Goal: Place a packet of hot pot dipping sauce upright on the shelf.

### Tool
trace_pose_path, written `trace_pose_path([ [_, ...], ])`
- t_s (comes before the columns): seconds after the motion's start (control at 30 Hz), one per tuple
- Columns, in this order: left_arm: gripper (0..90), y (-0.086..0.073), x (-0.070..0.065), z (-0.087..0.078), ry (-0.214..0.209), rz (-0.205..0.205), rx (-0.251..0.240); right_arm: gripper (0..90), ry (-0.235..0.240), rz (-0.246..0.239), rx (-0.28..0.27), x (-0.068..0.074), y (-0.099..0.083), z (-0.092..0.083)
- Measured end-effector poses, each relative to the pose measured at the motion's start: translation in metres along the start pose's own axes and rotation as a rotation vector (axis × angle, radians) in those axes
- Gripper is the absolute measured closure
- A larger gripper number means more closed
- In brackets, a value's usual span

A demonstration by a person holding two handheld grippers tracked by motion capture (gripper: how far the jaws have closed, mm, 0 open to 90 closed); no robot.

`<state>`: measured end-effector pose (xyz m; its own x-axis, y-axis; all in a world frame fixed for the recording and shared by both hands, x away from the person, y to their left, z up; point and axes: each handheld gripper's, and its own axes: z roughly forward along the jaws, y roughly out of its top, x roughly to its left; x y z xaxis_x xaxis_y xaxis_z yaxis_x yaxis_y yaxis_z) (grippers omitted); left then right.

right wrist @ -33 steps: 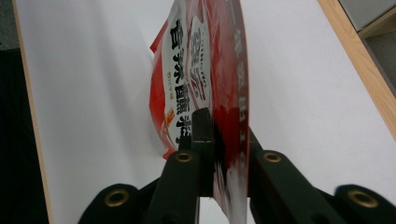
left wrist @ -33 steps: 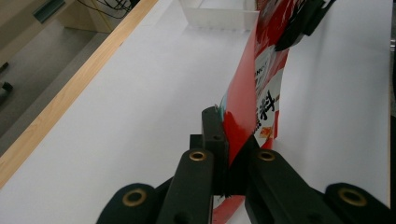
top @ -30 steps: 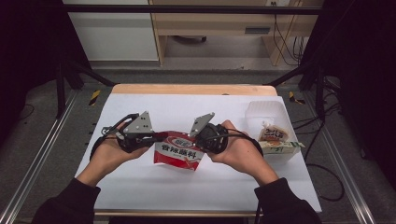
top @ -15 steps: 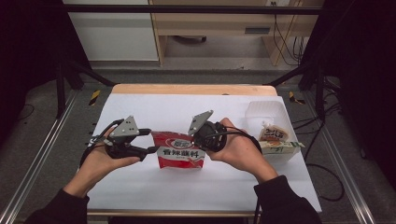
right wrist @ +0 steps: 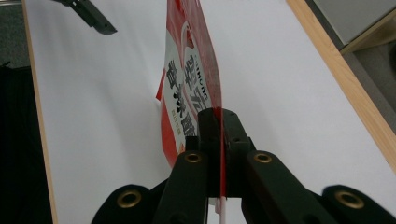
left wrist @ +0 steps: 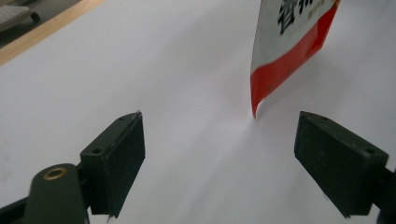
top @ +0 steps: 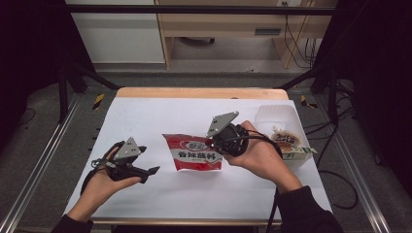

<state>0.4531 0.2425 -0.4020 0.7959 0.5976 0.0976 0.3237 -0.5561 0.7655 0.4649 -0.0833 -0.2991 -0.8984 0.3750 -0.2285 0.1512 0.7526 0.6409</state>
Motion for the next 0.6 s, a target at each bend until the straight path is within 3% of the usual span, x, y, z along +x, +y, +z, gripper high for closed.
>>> trace_pose_path([
  [0.33, 12.6, -0.037, 0.014, -0.004, 0.038, -0.095, -0.024, 90.0, -0.014, -0.008, -0.008, -0.006, 0.006, -0.015],
  [0.6, 10.7, -0.056, 0.013, 0.000, 0.082, -0.119, -0.024, 90.0, -0.032, 0.002, -0.015, -0.023, 0.011, -0.026],
])
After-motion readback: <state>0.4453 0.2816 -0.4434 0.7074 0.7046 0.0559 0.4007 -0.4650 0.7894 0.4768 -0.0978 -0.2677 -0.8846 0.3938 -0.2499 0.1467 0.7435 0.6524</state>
